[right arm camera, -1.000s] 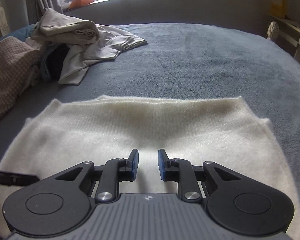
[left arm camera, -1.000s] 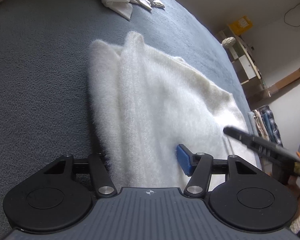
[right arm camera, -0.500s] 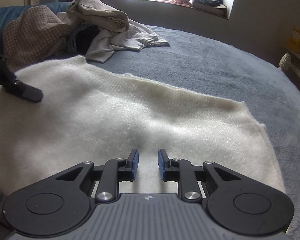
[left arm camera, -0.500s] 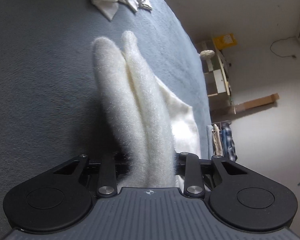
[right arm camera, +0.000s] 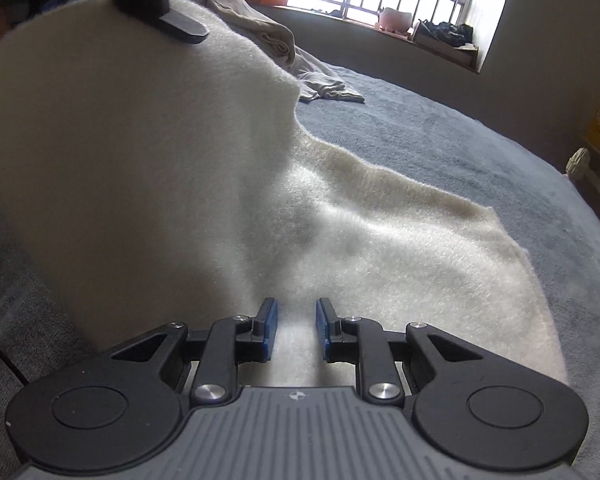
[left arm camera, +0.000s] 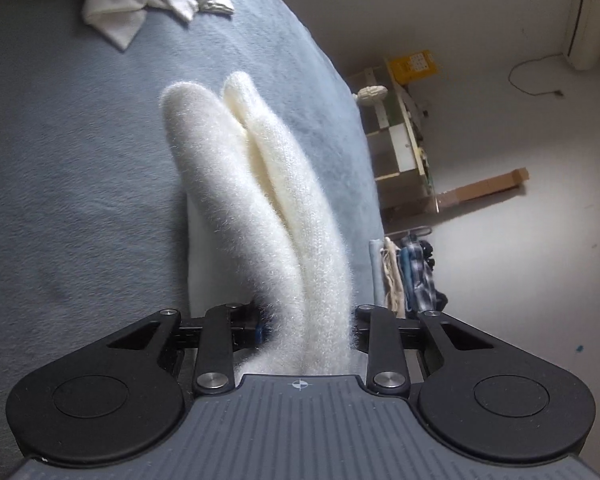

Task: Fold clothes

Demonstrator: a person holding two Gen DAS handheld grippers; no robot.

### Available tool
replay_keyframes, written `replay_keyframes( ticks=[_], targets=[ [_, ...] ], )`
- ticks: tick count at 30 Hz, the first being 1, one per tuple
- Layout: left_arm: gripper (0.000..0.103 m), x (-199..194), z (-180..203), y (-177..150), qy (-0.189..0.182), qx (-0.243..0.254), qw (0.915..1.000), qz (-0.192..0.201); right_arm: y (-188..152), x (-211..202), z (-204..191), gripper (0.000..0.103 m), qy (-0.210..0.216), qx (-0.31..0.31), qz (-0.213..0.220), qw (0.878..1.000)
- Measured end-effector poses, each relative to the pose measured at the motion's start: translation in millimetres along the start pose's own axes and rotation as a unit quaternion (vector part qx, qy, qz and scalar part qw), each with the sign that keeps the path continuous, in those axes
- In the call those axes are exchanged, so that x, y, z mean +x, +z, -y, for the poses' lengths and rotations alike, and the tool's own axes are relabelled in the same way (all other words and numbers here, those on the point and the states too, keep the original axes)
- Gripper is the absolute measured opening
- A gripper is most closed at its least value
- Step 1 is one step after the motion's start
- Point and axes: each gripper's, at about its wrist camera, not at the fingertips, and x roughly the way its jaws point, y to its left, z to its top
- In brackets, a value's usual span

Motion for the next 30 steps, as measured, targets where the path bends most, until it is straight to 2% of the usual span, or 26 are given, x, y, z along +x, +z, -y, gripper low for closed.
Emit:
replay_keyframes(
  ticks=[2, 7, 9, 12, 13, 15, 17, 19, 22, 24, 26, 30],
  targets=[
    [0.028, 4.2, 8.6, 1.6, 0.001, 0.004, 1.0000, -0.005, -3.2, -15.4, -8.2, 0.022, -0.017, -0.035, 0.032, 0.999],
    [0.028, 24.6, 28.9, -0.1, 0.015, 0.020, 0.9994, -0.024, -21.7, -14.9, -24.3, 0.022, -0.011, -0.074, 0.011, 0.997],
    [0.028, 30.7, 39.1, -0.7, 0.016, 0.032, 0.9990, -0.028, -19.4, -18.0, -20.6, 0.022, -0.008, -0.064, 0.015, 0.998],
    [0.028, 43.9, 53.0, 0.3, 0.021, 0.046, 0.9980, -0.038, -18.5, -23.2, 7.5, 0.022, -0.011, 0.022, 0.028, 0.999],
    [0.028, 49.8, 57.4, -0.2, 0.023, 0.051, 0.9974, -0.044, -20.1, -25.1, 22.5, 0.022, -0.009, 0.067, 0.032, 0.997],
    [0.028, 65.3, 67.0, -1.1, 0.029, 0.062, 0.9961, -0.056, -28.0, -31.4, 55.8, 0.022, -0.002, 0.165, 0.045, 0.985],
    [0.033, 89.1, 72.2, -2.9, 0.036, 0.062, 0.9943, -0.079, -41.5, -37.1, 91.5, 0.022, 0.016, 0.268, 0.067, 0.961],
    [0.038, 118.2, 75.4, -3.9, 0.043, 0.057, 0.9913, -0.110, -60.1, -38.8, 122.8, 0.023, 0.045, 0.369, 0.082, 0.925],
    [0.052, 160.6, 63.5, -1.9, 0.052, 0.002, 0.9874, -0.149, -89.4, -32.1, 153.4, 0.023, 0.087, 0.483, 0.086, 0.867],
    [0.057, 178.9, 57.4, -0.8, 0.052, -0.032, 0.9844, -0.165, -104.8, -27.7, 163.8, 0.023, 0.110, 0.534, 0.085, 0.834],
    [0.059, 190.1, 61.3, -1.4, 0.052, -0.043, 0.9829, -0.172, -116.6, -23.7, 169.0, 0.023, 0.130, 0.572, 0.084, 0.805],
    [0.059, 193.3, 83.4, -2.8, 0.011, -0.021, 0.9847, -0.173, -134.7, -13.1, 177.6, 0.023, 0.157, 0.633, 0.088, 0.753]
  ],
)
